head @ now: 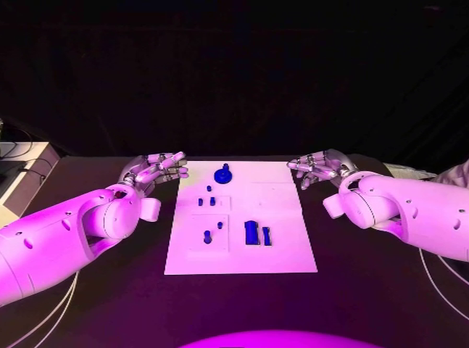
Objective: Assemble the parts on the task board
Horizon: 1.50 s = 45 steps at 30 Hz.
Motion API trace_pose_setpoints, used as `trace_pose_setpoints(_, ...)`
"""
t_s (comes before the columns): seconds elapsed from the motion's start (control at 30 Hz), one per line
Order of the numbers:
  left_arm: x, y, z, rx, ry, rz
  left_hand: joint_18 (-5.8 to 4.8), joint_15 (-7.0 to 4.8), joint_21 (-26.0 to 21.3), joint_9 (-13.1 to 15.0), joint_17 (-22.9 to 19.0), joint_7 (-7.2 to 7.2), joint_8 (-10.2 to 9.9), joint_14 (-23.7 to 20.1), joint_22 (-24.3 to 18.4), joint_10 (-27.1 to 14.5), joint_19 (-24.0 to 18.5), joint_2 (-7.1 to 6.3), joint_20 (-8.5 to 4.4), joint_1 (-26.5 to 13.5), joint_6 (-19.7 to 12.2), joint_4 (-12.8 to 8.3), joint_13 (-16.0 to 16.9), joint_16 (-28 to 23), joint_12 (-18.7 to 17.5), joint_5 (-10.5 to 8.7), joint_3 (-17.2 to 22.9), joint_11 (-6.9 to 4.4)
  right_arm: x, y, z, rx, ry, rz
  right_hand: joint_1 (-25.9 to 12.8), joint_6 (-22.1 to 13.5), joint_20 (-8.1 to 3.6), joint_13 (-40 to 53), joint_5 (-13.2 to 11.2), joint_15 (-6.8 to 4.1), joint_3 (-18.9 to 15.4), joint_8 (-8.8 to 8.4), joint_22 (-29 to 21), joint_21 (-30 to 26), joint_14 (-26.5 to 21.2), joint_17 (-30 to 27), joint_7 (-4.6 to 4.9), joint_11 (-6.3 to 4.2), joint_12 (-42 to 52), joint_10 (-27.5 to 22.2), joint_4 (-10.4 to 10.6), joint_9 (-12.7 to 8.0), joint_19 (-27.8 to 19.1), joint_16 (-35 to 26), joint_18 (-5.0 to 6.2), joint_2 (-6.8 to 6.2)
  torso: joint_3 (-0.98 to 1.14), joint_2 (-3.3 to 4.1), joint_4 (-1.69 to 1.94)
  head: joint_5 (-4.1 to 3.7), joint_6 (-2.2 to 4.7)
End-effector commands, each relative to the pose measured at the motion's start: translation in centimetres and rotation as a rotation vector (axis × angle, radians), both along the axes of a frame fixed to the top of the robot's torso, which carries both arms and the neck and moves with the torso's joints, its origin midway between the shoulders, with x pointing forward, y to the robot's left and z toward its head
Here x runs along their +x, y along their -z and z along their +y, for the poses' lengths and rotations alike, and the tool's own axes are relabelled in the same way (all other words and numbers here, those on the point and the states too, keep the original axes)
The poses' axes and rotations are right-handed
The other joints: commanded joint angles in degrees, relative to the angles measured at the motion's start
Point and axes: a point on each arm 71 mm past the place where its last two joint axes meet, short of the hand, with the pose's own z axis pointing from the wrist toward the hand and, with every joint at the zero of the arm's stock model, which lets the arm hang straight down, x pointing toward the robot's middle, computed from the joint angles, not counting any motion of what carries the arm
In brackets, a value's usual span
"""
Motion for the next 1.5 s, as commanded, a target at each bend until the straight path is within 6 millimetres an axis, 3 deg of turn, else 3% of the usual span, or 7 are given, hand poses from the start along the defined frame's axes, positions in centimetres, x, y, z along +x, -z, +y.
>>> trace_pose_setpoints(0.03, 0.6, -0.1, 0.3, -0.003, -0.073, -0.059, -0.28, 1.14, 0.0, 0.1, -0.9, -0.27, 0.1, 1.3, -6.1, -0.8, -2.8, -0.17, 1.56, 0.5, -0.7, -0.1, 0.0, -8.8, -0.2, -0.15, 0.5, 0.39, 1.0, -0.2, 0.1, 0.161, 0.025, -0.091, 1.4, -0.4, 1.63, -11.8, -0.6, 1.55, 1.5, -0.33, -6.6, -4.4, -2.4, -4.6, 0.52, 1.29, -8.8, 1.3, -1.3, -4.5, -3.6, -9.4, -1.44, 0.34, 0.18, -1.38, -0.58, 0.52, 1.17)
trace_pose_setpoints(0.3, 1.5, 0.6, -0.4, -0.004, -0.087, -0.072, 1.49, 2.30, -0.2, -0.1, -1.4, -1.09, -0.3, 1.6, -22.7, -2.3, -3.8, -0.04, 4.41, 0.5, -2.2, -0.4, -0.1, -17.1, -0.6, -0.26, 2.1, 0.89, 2.6, 0.3, 0.4, 0.169, 0.047, -0.165, 3.0, 0.5, 5.47, -32.1, -0.9, 4.43, 4.5, -0.44, -22.1, -4.5, -4.3, -17.2, 1.46, 3.42, -20.9, 5.3, -3.6, -12.9, -10.9, -25.4, -1.29, 0.62, 0.30, -2.15, -0.75, 0.91, 2.26)
trace_pose_setpoints(0.33, 1.3, 0.8, -0.3, 0.004, -0.067, -0.030, -3.42, -7.61, -3.8, -3.6, -5.0, -8.69, -3.8, -53.4, -43.6, -19.9, -50.4, -1.55, -8.13, -24.1, -58.7, -4.1, -3.5, -20.6, -4.1, -3.04, 3.6, -8.41, 2.3, 0.7, 0.3, 0.112, 0.058, -0.094, -20.0, -17.4, 1.88, -35.5, -11.8, 1.21, 7.3, -3.96, -57.3, -8.1, -25.0, -34.2, -6.85, -1.95, -24.8, -15.4, 3.2, -18.4, -28.7, -34.0, -5.90, -5.02, 0.18, -1.59, -0.65, 0.71, 1.74)
trace_pose_setpoints(0.4, 1.3, 0.7, -0.4, 0.005, -0.069, -0.031, -3.42, -7.61, -3.8, -3.6, -5.0, -8.69, -3.8, -53.4, -43.6, -62.4, -50.4, -1.55, -8.13, -26.7, -58.7, -4.1, -3.5, -20.6, -4.1, -3.04, 3.6, -8.41, 2.2, 0.7, 0.5, 0.116, 0.059, -0.095, -22.3, -59.5, 1.88, -35.5, -11.8, 1.21, 7.3, -3.96, -57.3, -8.1, -27.9, -34.2, -6.85, -1.95, -24.8, -17.9, 3.2, -18.4, -31.8, -34.0, -5.90, -5.02, 0.23, -1.63, -0.68, 0.75, 1.92)
trace_pose_setpoints(0.6, 0.6, 0.1, -1.4, 0.018, -0.092, -0.049, -3.42, -7.61, -3.8, -3.6, -5.0, -8.69, -3.8, -53.4, -43.6, -62.4, -50.4, -1.55, -8.13, -38.7, -58.7, -4.1, -3.5, -20.6, -4.1, -3.04, 3.6, -8.41, 1.2, 0.3, 2.2, 0.167, 0.070, -0.114, -73.4, -59.5, 1.88, -35.5, -11.8, 1.21, 7.3, -3.96, -57.3, -8.1, -75.2, -34.2, -6.85, -1.95, -24.8, -64.5, 3.2, -18.4, -74.0, -34.0, -5.90, -5.02, 0.84, -2.08, -1.02, 1.21, 4.05)
trace_pose_setpoints(0.67, 0.3, -0.2, -1.9, 0.025, -0.104, -0.058, -3.42, -7.61, -3.8, -3.6, -5.0, -8.69, -3.8, -53.4, -43.6, -62.4, -50.4, -1.55, -8.13, -81.0, -58.7, -4.1, -3.5, -20.6, -4.1, -3.04, 3.6, -8.41, 0.7, 0.1, 3.0, 0.193, 0.077, -0.122, -73.4, -59.5, 1.88, -35.5, -11.8, 1.21, 7.3, -3.96, -57.3, -8.1, -75.2, -34.2, -6.85, -1.95, -24.8, -64.5, 3.2, -18.4, -74.0, -34.0, -5.90, -5.02, 1.16, -2.32, -1.20, 1.45, 5.18)
trace_pose_setpoints(1.5, -4.3, -2.4, -6.0, 0.111, -0.207, -0.124, -3.42, -7.61, -3.8, -3.6, -5.0, -8.69, -3.8, -53.4, -43.6, -62.4, -50.4, -1.55, -8.13, -81.0, -58.7, -4.1, -3.5, -20.6, -4.1, -3.04, 3.6, -8.41, -4.1, -2.2, 8.6, 0.362, 0.130, -0.158, -73.4, -59.5, 1.88, -35.5, -11.8, 1.21, 7.3, -3.96, -57.3, -8.1, -75.2, -34.2, -6.85, -1.95, -24.8, -64.5, 3.2, -18.4, -74.0, -34.0, -5.90, -5.02, 2.37, -3.22, -1.88, 2.36, 9.42)
